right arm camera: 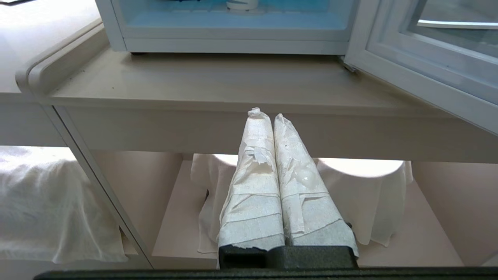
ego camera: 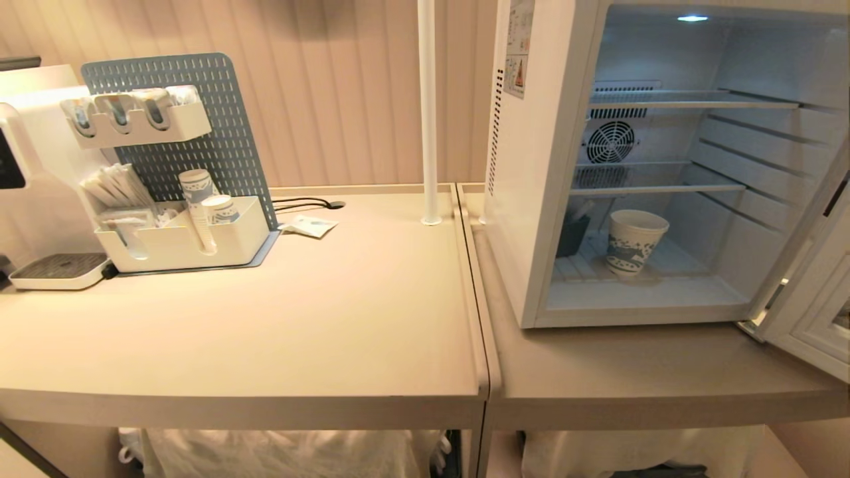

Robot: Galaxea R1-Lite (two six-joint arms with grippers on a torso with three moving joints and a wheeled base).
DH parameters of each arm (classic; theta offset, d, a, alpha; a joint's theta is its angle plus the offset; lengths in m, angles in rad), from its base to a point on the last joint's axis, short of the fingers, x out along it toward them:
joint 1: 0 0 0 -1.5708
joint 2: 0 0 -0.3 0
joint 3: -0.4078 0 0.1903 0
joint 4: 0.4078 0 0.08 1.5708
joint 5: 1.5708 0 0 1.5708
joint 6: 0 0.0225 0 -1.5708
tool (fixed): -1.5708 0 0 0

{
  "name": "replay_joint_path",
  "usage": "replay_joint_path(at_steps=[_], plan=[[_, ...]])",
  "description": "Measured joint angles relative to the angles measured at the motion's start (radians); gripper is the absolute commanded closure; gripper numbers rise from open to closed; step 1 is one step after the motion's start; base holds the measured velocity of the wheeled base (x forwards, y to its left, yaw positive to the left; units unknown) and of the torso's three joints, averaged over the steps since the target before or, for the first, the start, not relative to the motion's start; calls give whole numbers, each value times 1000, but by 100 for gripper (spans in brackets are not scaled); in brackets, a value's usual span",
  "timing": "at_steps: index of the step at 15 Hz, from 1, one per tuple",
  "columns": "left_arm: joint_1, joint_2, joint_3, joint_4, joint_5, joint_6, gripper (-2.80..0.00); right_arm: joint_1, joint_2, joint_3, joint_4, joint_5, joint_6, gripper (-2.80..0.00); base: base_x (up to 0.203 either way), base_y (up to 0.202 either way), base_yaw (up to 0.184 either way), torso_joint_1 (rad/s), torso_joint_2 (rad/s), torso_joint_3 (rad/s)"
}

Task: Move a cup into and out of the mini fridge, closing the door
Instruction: Take the paper cup out of the freezer

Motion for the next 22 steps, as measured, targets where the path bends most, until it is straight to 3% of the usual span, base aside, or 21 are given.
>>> replay_joint_path(at_steps=[8, 11, 15, 18, 22], plan=[[0, 0, 0, 0, 0, 0, 0, 1, 0, -1, -5, 0, -11, 0, 0, 0, 0, 0, 0, 0], [0, 0, 0, -1, 0, 1, 0, 0, 4, -75, 62, 18, -1, 0, 0, 0, 0, 0, 0, 0], [0, 0, 0, -1, 0, 0, 0, 0, 53, -368, 398, 121, 76, 0, 0, 0, 0, 0, 0, 0], [0, 0, 0, -1, 0, 0, 0, 1, 142, -524, 639, 222, 183, 0, 0, 0, 0, 0, 0, 0], [0, 0, 0, -1, 0, 0, 0, 2, 333, -606, 600, 333, 268, 0, 0, 0, 0, 0, 0, 0]])
